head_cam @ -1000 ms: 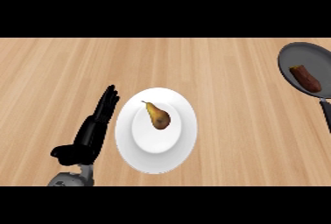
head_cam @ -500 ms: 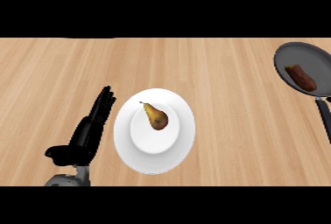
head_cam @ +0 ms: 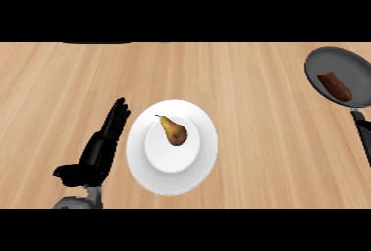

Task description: Pick the sweet potato from the plate and place it in the pan

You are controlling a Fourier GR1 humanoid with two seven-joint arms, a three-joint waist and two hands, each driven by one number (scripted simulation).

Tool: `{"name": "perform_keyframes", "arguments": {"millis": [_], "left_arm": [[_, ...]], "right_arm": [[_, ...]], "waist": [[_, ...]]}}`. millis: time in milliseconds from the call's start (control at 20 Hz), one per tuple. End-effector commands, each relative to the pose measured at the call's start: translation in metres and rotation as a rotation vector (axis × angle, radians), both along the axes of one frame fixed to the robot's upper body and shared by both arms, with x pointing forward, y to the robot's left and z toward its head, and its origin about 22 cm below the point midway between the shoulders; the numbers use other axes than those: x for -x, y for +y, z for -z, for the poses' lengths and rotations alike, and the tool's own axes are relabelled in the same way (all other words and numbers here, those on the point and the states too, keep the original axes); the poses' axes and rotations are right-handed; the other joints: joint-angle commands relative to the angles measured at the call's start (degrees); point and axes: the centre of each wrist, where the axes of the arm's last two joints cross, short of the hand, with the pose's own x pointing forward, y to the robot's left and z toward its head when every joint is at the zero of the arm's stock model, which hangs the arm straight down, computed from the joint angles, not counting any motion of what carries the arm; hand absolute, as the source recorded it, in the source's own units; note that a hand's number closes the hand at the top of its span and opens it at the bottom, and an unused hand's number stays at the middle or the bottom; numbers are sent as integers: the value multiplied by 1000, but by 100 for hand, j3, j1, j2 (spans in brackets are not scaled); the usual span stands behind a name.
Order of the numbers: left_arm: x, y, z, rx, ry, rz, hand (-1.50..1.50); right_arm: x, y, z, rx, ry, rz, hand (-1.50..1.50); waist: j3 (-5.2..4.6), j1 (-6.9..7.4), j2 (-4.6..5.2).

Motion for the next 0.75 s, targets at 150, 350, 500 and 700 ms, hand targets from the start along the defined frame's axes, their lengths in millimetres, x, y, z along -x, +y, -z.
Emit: {"name": "perform_keyframes", "arguments": {"millis": [150, 350, 500, 700], "left_arm": [[6, -8, 1, -6, -10, -6, 0], [-10, 2, 2, -10, 13, -20, 0], [6, 9, -10, 7, 8, -9, 0], [16, -14, 5, -3, 6, 10, 0]], "right_arm": [[9, -10, -8, 41, 52, 20, -150], [-6, -8, -24, 24, 64, 28, -150], [12, -3, -4, 63, 66, 23, -150], [8, -2, -7, 143, 85, 54, -150]], "waist": [[-2, -19, -10], [-1, -11, -3], [-4, -37, -19], [-3, -22, -12]]}}
